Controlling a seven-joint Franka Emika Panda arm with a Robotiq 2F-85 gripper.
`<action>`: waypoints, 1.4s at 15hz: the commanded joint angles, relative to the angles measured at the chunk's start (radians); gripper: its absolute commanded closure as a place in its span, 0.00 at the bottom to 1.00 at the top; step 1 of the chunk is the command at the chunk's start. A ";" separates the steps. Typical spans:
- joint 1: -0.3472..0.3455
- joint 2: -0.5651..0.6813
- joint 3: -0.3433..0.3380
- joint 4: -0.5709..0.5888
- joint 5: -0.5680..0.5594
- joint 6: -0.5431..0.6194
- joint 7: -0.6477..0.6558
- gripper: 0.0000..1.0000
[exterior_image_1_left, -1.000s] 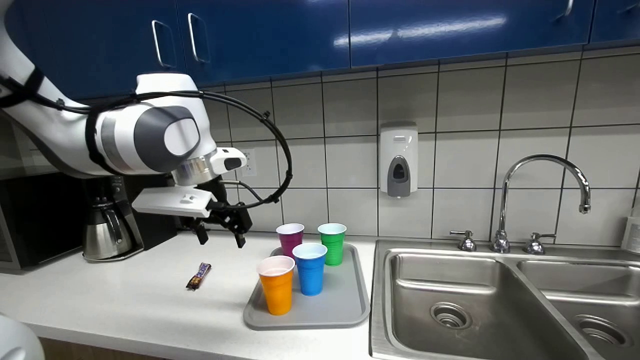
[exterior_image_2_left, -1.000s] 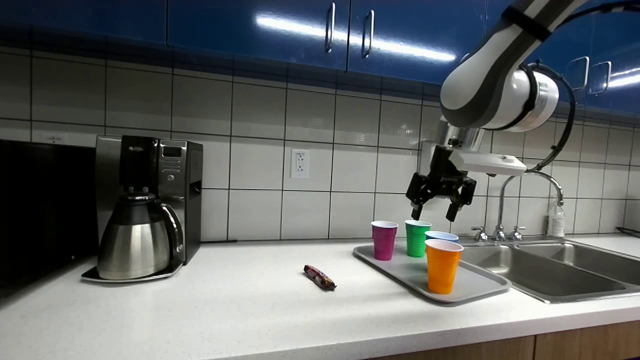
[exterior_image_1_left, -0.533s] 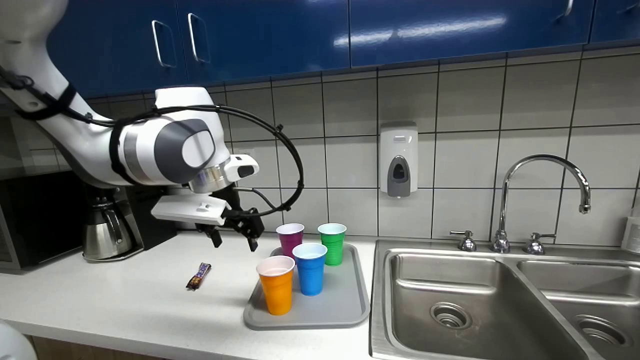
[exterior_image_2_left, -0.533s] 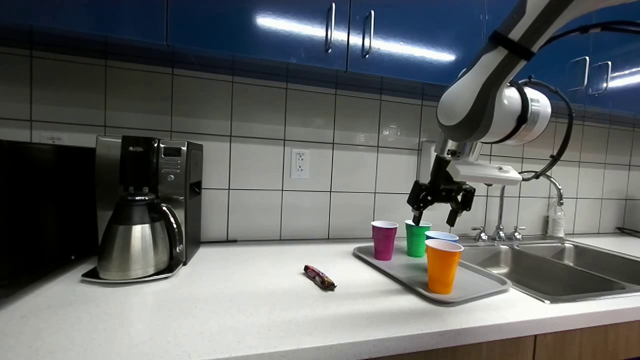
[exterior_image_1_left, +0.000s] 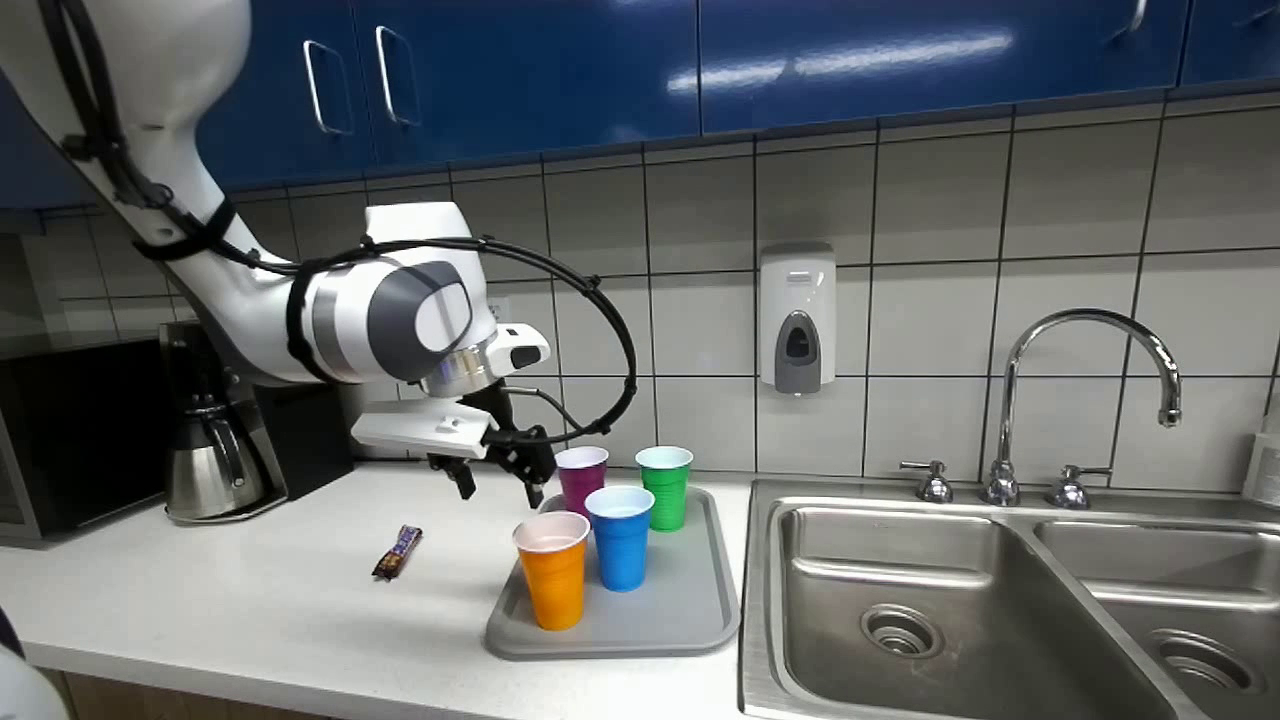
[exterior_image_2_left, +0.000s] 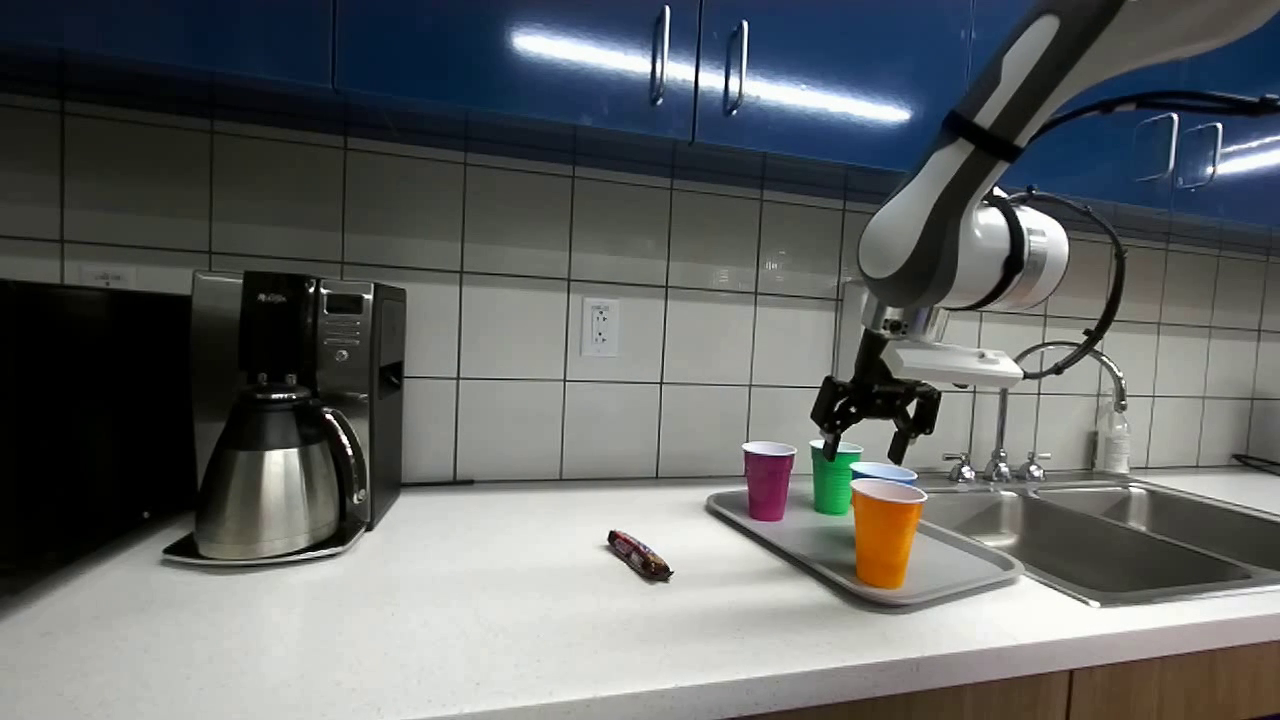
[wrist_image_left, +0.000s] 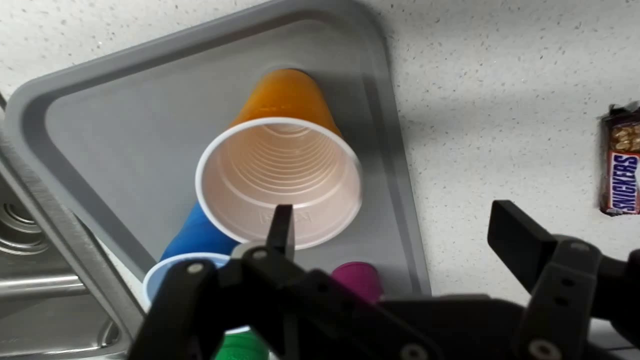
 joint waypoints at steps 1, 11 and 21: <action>-0.004 0.086 -0.014 0.066 -0.015 0.010 0.001 0.00; 0.006 0.215 -0.020 0.144 -0.029 -0.005 0.000 0.00; 0.009 0.247 -0.023 0.159 -0.043 -0.006 0.009 0.25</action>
